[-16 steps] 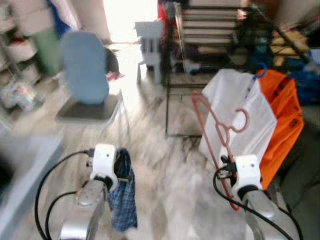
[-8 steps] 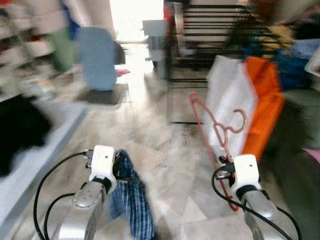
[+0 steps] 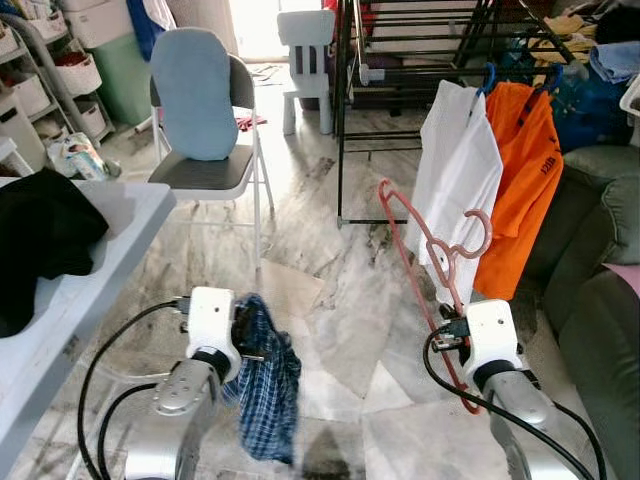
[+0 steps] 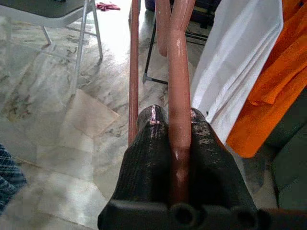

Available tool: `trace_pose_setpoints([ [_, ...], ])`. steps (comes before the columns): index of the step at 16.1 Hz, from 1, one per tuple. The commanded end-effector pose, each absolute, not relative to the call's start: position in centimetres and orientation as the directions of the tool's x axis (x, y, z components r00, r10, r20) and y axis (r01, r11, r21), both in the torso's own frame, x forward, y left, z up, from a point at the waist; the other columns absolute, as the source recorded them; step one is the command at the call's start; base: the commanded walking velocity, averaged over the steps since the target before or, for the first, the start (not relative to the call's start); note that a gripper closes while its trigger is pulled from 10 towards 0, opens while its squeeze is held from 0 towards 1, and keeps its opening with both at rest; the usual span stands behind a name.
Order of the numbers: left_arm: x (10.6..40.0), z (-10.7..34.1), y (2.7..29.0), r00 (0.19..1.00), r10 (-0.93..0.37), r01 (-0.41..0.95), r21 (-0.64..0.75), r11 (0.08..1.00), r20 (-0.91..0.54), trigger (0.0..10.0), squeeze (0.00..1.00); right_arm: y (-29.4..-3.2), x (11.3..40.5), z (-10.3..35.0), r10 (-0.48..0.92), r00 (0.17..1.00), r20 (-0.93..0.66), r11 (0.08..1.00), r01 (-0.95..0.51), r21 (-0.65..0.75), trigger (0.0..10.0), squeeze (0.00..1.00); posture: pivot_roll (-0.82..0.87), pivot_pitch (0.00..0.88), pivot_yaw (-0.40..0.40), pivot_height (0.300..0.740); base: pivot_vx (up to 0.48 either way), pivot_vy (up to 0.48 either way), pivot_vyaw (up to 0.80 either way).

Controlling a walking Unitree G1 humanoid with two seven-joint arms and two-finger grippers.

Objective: Hang hanger

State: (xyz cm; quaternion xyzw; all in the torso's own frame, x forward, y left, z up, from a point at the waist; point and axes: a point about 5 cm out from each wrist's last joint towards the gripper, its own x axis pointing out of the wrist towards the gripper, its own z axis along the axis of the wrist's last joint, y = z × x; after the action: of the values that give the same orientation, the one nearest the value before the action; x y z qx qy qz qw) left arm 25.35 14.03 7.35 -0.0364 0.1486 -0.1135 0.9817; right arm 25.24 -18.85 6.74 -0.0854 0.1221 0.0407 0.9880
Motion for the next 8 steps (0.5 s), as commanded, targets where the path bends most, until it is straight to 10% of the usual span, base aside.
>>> trace_pose_setpoints([
  [1,25.58,7.67,14.24,0.930,-0.244,0.216,-0.127,0.968,-0.274,10.0,0.00,-18.43,25.43,7.04,0.068,0.969,-0.236,0.982,-0.107,-0.153,10.0,0.00,-0.11,0.000,0.021,0.740,0.000,0.000,0.00],
  [8,25.62,7.76,13.42,0.913,-0.310,0.273,-0.170,0.947,-0.265,10.0,0.00,-18.30,25.77,7.26,0.077,0.970,-0.230,0.989,-0.104,-0.105,10.0,0.00,-0.11,0.000,0.015,0.740,0.000,0.000,-0.11],
])
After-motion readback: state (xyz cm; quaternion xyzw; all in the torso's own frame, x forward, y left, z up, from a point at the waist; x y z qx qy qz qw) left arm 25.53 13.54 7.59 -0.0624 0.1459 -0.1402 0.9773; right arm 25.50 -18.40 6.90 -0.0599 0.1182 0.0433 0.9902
